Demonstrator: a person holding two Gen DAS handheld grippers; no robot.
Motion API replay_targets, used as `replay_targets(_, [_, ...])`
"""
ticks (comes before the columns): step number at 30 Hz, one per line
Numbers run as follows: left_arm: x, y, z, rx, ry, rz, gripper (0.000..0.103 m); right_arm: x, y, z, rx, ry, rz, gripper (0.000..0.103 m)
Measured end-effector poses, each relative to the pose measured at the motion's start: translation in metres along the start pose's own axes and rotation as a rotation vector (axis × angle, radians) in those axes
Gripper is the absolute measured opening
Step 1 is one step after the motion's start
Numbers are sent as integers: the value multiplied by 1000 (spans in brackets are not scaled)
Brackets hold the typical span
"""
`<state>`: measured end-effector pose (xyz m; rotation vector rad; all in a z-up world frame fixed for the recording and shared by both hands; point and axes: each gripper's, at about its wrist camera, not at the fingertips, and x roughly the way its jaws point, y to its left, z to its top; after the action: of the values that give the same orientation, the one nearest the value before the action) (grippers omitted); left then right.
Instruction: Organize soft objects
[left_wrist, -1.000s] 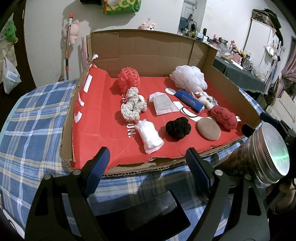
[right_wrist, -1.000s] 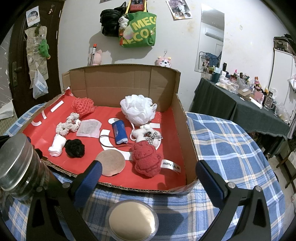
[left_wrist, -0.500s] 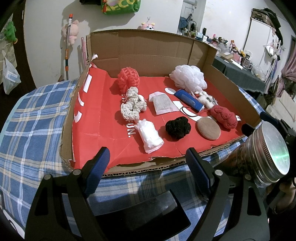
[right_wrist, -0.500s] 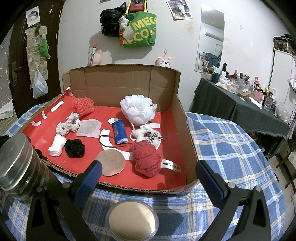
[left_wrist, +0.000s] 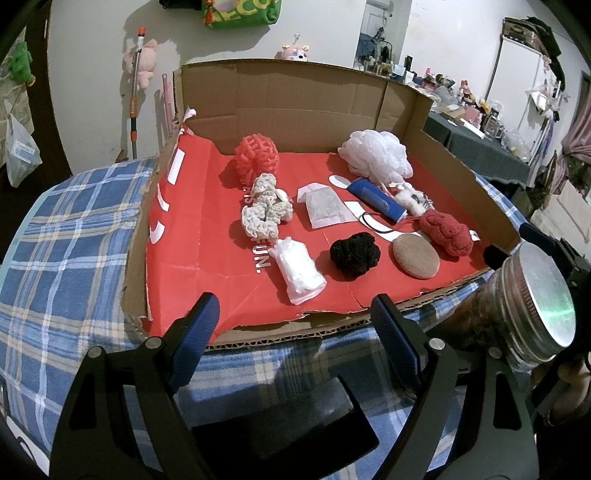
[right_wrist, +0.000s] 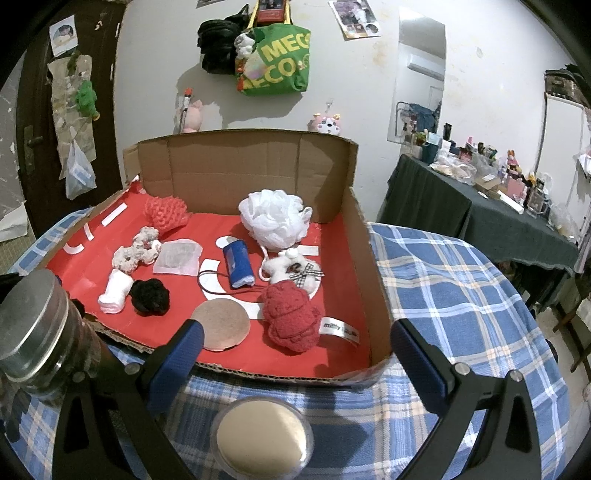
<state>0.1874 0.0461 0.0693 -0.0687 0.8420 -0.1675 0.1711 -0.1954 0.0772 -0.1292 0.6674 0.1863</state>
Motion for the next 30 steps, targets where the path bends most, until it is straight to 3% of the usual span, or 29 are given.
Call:
replay_targets(7, [-21,-3,-1,0,-34,5,84,-19,-13,4,25,-22,-1,103])
replay_targets(15, [-69,-15,-16,12,-96,23,84,-77,-14,3,19,-89,0,103])
replay_targets(21, [-109,-32,-44,32,-164,26,97,-119,-8,-15,3,-105,9,103])
replay_targets(30, [-120,-53,-83,41,-155,14,98,-132,5,-58,-1,-42,30,103])
